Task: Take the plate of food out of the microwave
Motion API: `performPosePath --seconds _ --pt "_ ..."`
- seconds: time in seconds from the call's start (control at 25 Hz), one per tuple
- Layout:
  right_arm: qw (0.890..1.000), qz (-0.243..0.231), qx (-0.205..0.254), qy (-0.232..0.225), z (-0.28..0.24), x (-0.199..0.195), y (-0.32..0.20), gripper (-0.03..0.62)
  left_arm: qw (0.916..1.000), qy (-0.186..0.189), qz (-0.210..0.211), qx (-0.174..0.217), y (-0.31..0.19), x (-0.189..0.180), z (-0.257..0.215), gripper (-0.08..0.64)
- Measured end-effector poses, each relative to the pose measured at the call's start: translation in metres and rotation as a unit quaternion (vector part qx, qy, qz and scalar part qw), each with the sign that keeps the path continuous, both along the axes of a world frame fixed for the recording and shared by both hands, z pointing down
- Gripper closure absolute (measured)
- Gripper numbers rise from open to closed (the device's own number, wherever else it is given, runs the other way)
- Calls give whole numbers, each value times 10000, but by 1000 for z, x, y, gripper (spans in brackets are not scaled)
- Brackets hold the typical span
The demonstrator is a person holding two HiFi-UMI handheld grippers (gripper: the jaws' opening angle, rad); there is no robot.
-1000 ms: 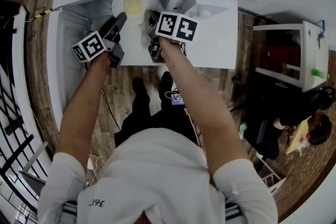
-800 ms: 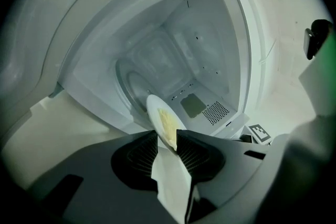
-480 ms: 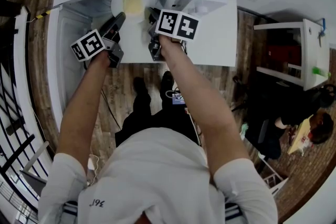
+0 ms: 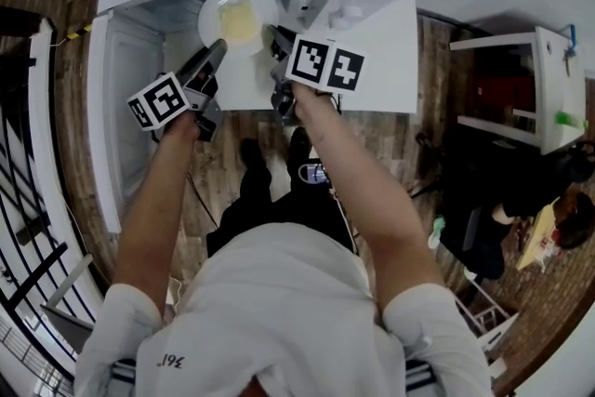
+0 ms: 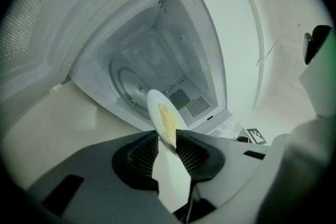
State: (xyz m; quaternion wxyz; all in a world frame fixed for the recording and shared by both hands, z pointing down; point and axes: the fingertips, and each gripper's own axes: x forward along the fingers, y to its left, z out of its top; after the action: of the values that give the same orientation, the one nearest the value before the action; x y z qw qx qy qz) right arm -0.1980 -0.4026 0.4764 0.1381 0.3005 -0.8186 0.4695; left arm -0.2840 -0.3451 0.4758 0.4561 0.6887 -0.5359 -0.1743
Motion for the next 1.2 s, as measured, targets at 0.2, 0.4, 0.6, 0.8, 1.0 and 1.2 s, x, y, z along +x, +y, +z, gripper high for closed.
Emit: performPosePath --seconds 0.2,0.4,0.6,0.8,1.0,1.2 --pt "9999 40 24 -103 -11 12 13 536 10000 -1 82 13 13 12 -9 452" --pt "9997 66 56 -212 -23 26 26 537 9998 33 173 92 25 25 -22 454" --pt "9995 151 83 -256 -32 41 43 537 9994 80 306 127 39 38 -32 462" --pt "9990 338 35 -293 -35 62 67 537 9984 97 541 140 58 54 -34 463" --pt "9976 623 -56 -311 -36 93 86 537 9960 200 862 102 72 82 -35 463" --pt "9955 905 -75 -276 -35 123 103 537 9921 244 1229 21 86 111 -33 463"
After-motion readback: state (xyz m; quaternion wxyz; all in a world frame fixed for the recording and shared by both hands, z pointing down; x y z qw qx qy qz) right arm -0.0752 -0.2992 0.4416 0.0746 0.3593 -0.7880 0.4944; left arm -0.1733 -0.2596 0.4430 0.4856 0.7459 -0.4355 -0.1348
